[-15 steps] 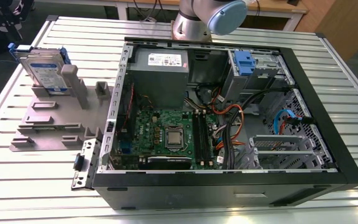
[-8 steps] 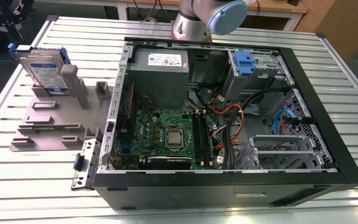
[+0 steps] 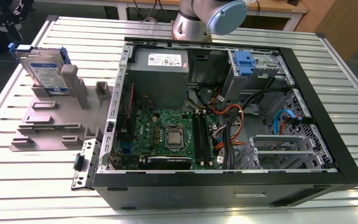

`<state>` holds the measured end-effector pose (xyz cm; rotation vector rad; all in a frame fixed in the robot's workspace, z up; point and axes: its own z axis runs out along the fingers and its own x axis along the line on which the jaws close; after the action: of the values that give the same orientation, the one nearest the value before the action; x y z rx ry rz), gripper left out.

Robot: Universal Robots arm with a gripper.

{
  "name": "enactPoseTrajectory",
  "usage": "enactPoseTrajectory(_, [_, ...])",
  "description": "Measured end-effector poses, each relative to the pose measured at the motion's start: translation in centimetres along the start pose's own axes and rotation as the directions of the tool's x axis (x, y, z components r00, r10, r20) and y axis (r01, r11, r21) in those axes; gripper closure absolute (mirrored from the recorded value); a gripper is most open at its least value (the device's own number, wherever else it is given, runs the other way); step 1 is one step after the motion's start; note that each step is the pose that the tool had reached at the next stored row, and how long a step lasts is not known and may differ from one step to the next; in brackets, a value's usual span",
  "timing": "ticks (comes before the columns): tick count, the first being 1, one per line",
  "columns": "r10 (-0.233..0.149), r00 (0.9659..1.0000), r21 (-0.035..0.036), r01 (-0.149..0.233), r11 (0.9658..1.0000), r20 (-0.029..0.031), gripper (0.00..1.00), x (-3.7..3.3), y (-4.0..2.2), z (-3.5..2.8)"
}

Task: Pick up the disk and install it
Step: 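Pick up the disk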

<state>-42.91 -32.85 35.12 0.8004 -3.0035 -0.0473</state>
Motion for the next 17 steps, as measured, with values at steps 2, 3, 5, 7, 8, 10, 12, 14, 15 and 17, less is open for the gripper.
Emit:
enactPoseTrajectory(2, [0.000,1.0000,0.0000,0.000,1.0000,0.0000,0.89,0.00,0.00,0.00])
enactPoseTrajectory(3, [0.000,1.0000,0.0000,0.000,1.0000,0.0000,0.89,0.00,0.00,0.00])
enactPoseTrajectory(5, [0.000,1.0000,0.0000,0.000,1.0000,0.0000,0.89,0.00,0.00,0.00])
enactPoseTrajectory(7, [-0.001,1.0000,0.0001,0.001,1.0000,0.0000,0.89,0.00,0.00,0.00])
enactPoseTrajectory(8, [-0.002,1.0000,0.0000,0.002,1.0000,-0.0001,0.89,0.00,0.00,0.00])
enactPoseTrajectory(10, [-0.002,1.0000,0.0000,0.002,1.0000,-0.0001,0.89,0.00,0.00,0.00])
enactPoseTrajectory(12, [-0.002,1.0000,0.0000,0.002,1.0000,-0.0001,0.89,0.00,0.00,0.00])
enactPoseTrajectory(14, [-0.002,1.0000,0.0000,0.002,1.0000,-0.0001,0.89,0.00,0.00,0.00])
enactPoseTrajectory(15, [-0.002,1.0000,0.0000,0.002,1.0000,-0.0001,0.89,0.00,0.00,0.00])
enactPoseTrajectory(17, [-0.002,1.0000,0.0000,0.002,1.0000,-0.0001,0.89,0.00,0.00,0.00])
